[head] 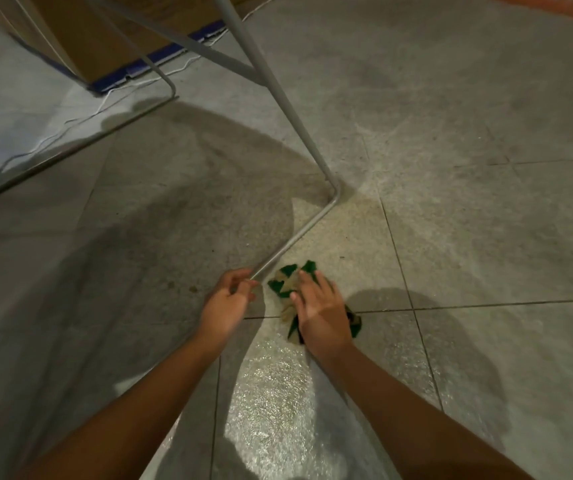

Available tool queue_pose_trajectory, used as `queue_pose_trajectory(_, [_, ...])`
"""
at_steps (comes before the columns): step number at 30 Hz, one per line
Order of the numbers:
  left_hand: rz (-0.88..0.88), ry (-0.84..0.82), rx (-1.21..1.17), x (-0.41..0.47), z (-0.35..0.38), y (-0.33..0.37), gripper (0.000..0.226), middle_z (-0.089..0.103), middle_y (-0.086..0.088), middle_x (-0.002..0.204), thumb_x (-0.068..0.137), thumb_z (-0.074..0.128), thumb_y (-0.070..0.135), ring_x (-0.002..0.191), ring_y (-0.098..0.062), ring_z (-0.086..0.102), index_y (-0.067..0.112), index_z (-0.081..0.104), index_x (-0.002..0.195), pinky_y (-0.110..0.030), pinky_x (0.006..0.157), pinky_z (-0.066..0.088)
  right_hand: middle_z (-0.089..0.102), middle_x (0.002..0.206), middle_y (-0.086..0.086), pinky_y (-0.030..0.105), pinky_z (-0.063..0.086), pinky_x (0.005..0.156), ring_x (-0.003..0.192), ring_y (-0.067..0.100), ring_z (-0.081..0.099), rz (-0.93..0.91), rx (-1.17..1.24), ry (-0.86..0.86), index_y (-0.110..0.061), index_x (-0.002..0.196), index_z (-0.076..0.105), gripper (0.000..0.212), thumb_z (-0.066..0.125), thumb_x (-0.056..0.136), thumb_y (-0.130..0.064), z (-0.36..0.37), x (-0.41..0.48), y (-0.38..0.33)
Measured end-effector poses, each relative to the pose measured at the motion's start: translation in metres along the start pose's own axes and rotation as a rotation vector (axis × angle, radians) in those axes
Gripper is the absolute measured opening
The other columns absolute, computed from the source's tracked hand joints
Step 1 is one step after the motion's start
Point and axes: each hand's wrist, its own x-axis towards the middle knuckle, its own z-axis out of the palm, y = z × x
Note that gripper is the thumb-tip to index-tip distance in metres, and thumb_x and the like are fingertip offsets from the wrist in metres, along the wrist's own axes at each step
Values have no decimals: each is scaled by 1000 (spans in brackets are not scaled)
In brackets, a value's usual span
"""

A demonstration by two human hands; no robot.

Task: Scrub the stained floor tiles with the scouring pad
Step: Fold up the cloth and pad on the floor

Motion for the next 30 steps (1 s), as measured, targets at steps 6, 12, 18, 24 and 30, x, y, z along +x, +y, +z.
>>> queue_pose_trajectory(6, [-110, 45, -99, -22, -5, 0, 25, 61, -8, 112, 99, 43, 17, 94, -23, 61, 12, 54, 121, -39, 92, 49, 68, 87, 8, 39, 50, 83, 89, 19, 59, -40, 236, 49, -5, 98, 65, 35, 39, 96, -29, -3, -34, -17])
queue_pose_trajectory(12, [-370, -72, -281, -69, 14, 32, 24, 60, -15, 104, 101, 36, 24, 88, -26, 58, 11, 55, 107, -29, 73, 46, 59, 73, 1, 27, 46, 63, 66, 15, 55, 250, 640, -30, -13, 99, 59, 20, 42, 97, -24, -70, -45, -39])
queue_pose_trajectory(18, [-580, -233, -351, -141, 1, 100, 46, 59, -9, 113, 100, 32, 39, 95, -25, 58, 9, 43, 134, -30, 80, 46, 59, 81, 2, 10, 39, 59, 78, 15, 55, 551, 853, 4, -14, 87, 55, 17, 42, 98, -18, -188, -68, -95])
queue_pose_trajectory(24, [-682, -335, -609, -238, -43, 190, 37, 62, -14, 95, 94, 41, 33, 82, -24, 57, 9, 55, 118, -30, 65, 48, 65, 101, 11, 33, 48, 67, 91, 22, 60, 957, 1280, -120, -9, 103, 60, 24, 38, 99, -17, -310, -104, -173])
queue_pose_trajectory(30, [-669, -281, -562, -304, -118, 272, 26, 68, -8, 104, 88, 60, 16, 100, -24, 62, 9, 58, 113, -42, 95, 49, 68, 89, 14, 38, 48, 72, 87, 28, 59, 1116, 1431, -140, -4, 101, 62, 32, 37, 97, -23, -407, -119, -251])
